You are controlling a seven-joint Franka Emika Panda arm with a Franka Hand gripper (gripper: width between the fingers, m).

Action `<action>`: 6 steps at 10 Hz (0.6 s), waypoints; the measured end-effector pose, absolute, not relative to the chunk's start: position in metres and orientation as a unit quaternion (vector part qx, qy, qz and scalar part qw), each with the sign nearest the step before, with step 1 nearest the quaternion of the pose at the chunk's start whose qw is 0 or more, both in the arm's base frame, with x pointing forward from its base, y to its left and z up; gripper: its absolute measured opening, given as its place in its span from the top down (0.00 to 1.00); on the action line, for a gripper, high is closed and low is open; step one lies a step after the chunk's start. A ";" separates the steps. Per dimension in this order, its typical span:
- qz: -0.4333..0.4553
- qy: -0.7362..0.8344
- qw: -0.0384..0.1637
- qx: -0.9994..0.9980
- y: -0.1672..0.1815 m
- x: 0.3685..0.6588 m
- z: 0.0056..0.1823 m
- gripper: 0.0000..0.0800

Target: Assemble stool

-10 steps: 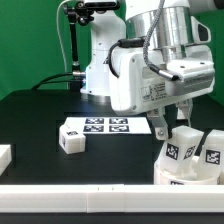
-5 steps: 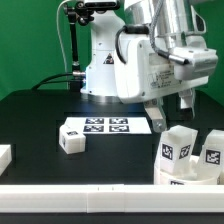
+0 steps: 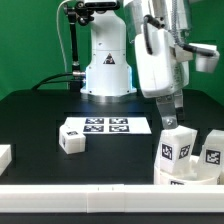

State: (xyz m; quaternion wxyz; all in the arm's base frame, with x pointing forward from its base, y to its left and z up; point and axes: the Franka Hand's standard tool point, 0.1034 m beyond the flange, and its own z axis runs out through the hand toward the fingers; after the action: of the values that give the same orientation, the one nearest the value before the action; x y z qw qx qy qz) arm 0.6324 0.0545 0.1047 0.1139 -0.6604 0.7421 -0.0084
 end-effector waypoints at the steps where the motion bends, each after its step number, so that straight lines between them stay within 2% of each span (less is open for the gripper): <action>1: -0.021 0.695 0.103 -0.711 0.055 0.633 0.105 0.19; 6: -0.055 0.499 0.088 -0.860 0.057 0.633 0.103 0.19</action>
Offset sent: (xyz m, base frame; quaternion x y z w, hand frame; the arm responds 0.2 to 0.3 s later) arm -0.0120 0.0260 -0.0032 -0.0042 0.0328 -0.2322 0.9721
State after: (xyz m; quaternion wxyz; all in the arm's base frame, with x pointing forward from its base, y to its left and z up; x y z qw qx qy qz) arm 0.6330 0.0573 0.1033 0.0885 -0.8602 0.4993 -0.0546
